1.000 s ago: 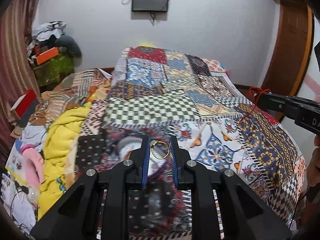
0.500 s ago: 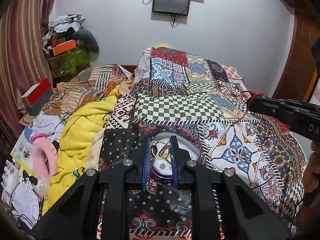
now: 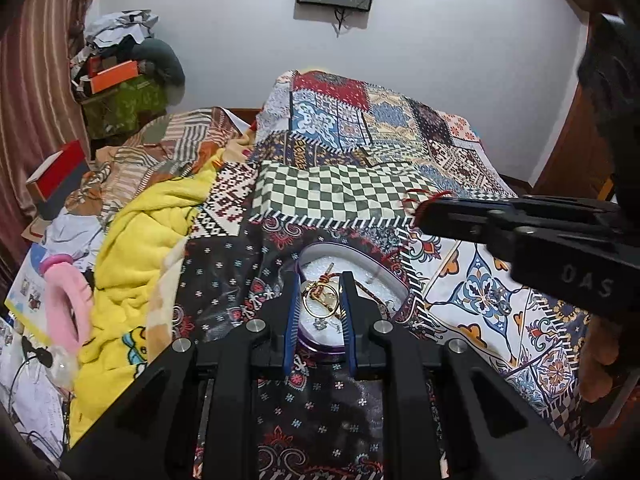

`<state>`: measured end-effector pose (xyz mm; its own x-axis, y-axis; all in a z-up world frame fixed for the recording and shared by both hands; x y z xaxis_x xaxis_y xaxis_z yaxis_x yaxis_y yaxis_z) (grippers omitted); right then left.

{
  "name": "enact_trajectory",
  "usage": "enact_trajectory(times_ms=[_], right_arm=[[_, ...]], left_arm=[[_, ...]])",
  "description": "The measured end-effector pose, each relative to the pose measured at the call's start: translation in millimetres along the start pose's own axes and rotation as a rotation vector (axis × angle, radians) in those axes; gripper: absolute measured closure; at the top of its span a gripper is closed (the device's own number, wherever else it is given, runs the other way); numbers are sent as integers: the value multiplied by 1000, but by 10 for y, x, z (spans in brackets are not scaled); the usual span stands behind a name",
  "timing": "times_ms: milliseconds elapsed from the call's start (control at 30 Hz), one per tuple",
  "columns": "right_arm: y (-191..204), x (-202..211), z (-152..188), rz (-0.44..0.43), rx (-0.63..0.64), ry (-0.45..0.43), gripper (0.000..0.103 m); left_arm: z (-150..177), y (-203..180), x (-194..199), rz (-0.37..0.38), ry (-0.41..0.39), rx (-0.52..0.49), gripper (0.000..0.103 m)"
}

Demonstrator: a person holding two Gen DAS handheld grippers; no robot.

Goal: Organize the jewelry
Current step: 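Lower the gold ring and bracelet into the heart tin and open both tools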

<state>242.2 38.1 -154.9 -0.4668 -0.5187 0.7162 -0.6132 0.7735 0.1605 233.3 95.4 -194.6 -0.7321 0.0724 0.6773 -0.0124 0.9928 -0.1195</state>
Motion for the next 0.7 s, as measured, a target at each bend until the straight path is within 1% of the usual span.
enact_trajectory(times_ms=[367,533,700], right_arm=[[-83,-354,134,-1,-19,83,96],[-115,-473,228,2,-15,120,96],[-115,-540,307,5,-1,147,96]], left_arm=[[60,-59,-304,20,42,-17,85],[83,-27,-387,13,51,-11,85],[100,-10,-432,26,59,-4,85]])
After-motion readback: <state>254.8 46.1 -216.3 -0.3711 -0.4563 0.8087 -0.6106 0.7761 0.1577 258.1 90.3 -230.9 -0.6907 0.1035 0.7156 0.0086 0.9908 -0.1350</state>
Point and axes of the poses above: each gripper's, at about its wrist camera, not at the fingertips, and x roughly against the way its jaws point, y to its left, z to its underside, the point moved 9 cm from there along -x, roughly the way its jaws point
